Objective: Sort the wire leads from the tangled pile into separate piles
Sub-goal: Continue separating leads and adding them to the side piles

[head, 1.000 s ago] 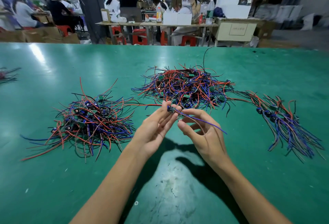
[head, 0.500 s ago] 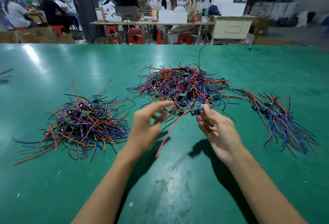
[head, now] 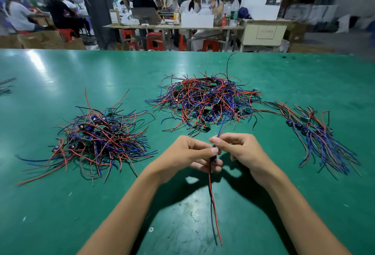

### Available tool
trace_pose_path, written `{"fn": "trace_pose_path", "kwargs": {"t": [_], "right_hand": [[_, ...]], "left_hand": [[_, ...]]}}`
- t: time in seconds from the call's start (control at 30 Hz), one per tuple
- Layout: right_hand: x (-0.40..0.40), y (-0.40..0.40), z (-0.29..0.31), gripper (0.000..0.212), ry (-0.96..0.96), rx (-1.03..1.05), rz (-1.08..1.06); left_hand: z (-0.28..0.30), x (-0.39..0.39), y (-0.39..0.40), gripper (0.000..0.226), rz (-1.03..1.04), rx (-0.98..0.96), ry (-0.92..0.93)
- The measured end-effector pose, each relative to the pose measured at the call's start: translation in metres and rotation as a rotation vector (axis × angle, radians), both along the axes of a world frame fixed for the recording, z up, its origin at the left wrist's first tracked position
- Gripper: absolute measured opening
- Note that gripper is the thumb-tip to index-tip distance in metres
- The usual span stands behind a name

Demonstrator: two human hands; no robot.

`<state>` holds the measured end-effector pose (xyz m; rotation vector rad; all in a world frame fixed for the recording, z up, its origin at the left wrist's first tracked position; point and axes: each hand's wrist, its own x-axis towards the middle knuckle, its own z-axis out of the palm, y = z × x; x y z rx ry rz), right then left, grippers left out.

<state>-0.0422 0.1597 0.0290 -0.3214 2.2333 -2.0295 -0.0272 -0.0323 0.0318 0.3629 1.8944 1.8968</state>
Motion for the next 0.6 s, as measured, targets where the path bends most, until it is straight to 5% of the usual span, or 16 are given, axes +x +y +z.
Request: {"fn": "trace_pose_path", "kwargs": {"t": [0.37, 0.6], "right_hand": [[-0.001, -0.024, -0.008, 0.024, -0.036, -0.128, 0.008], [0.001, -0.028, -0.013, 0.032, 0.040, -0.010, -0.053]], "left_hand": [[-0.004, -0.001, 0.022, 0.023, 0.272, 0.040, 0.071], [-0.005, 0.002, 0.024, 0.031, 0.288, -0.055, 0.154]]}}
